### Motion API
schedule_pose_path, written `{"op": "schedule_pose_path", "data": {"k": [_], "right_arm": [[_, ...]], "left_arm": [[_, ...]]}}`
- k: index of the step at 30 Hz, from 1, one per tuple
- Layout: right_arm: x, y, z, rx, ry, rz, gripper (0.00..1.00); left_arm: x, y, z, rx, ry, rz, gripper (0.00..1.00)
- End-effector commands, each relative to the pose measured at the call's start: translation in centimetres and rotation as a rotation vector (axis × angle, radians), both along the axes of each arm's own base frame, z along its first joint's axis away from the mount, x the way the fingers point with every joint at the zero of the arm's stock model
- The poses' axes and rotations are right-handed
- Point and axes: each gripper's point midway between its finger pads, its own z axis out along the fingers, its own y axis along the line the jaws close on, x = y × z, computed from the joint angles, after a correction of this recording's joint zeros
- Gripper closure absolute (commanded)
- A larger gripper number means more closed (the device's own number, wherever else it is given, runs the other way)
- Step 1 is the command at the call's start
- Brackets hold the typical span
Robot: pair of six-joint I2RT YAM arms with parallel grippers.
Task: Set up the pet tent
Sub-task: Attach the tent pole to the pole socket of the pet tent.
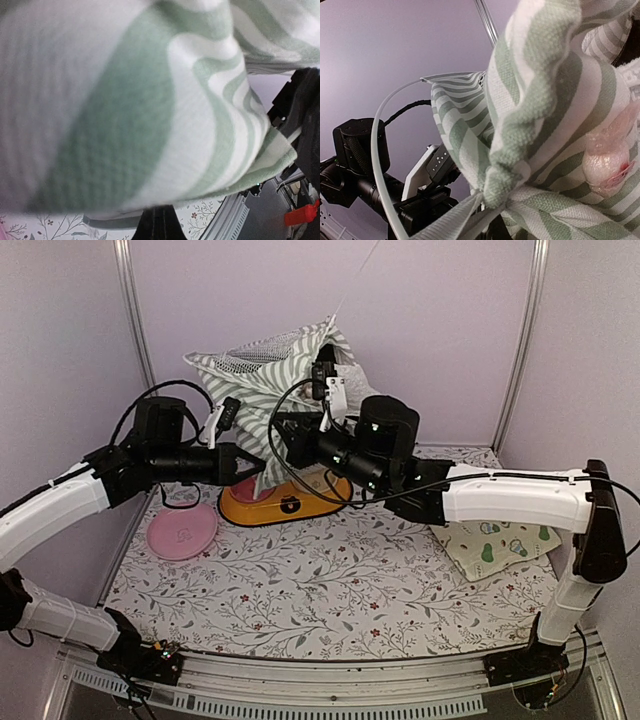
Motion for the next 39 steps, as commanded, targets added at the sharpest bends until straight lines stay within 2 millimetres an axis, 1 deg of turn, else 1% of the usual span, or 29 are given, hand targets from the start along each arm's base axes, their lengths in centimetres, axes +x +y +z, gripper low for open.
{"op": "schedule_pose_path", "data": {"k": [1,5,8,10,14,16,17,19,22,23,24,26,28,30,33,36,39], "right_arm": [[-2.2,2.4,-15.1,-0.388,0.166,0.116,1.0],[-1.5,2.0,-15.6,-0.404,0.167,0.067,1.0],[0.6,1.0,-17.0,-0.453,0.187,-0.02,1.0],[2.1,-0.3,-17.7,-0.446,0.22,-0.069,1.0],[4.7,-2.5,-18.2,-0.444,0.235,-0.164,1.0],[5.2,-2.8,-17.9,-0.426,0.247,-0.155,1.0],[4.8,-2.3,-17.5,-0.417,0.246,-0.127,1.0],[3.1,-0.4,-17.5,-0.415,0.256,-0.032,1.0],[-0.4,2.9,-18.8,-0.441,0.303,0.131,1.0],[-1.4,3.6,-19.1,-0.433,0.337,0.184,1.0],[-2.0,3.9,-19.5,-0.427,0.367,0.222,1.0],[-1.8,3.6,-19.7,-0.391,0.446,0.261,1.0],[-1.0,2.6,-19.3,-0.324,0.523,0.311,1.0],[-0.3,1.8,-18.0,-0.246,0.58,0.34,1.0],[0.0,1.4,-17.0,-0.185,0.663,0.375,1.0],[0.0,1.6,-16.6,-0.151,0.708,0.396,1.0],[0.7,1.3,-16.9,-0.122,0.757,0.383,1.0]], "left_arm": [[-0.7,-0.9,14.5,-0.317,-0.331,-0.084,1.0],[-1.1,-0.7,15.7,-0.35,-0.33,-0.095,1.0],[-2.2,-0.2,17.4,-0.395,-0.334,-0.11,1.0],[-2.6,0.4,18.1,-0.406,-0.336,-0.101,1.0],[-3.5,1.3,18.8,-0.442,-0.312,-0.102,1.0],[-3.3,1.5,18.3,-0.434,-0.29,-0.088,1.0],[-2.9,1.5,17.8,-0.425,-0.275,-0.075,1.0],[-1.7,1.4,16.6,-0.41,-0.232,-0.052,1.0],[0.0,0.7,14.8,-0.39,-0.183,-0.032,1.0],[0.8,0.5,13.8,-0.368,-0.164,-0.016,1.0],[1.8,0.1,12.4,-0.342,-0.138,-0.006,1.0],[3.0,-0.4,9.6,-0.294,-0.099,0.008,1.0],[3.7,-0.9,6.5,-0.255,-0.058,0.004,1.0],[3.8,-1.2,3.4,-0.219,-0.013,0.002,1.0],[3.6,-1.0,0.2,-0.193,0.01,0.012,1.0],[3.1,-0.5,-0.9,-0.189,-0.007,0.019,1.0],[2.5,0.0,-1.5,-0.174,-0.03,0.027,0.93]]}}
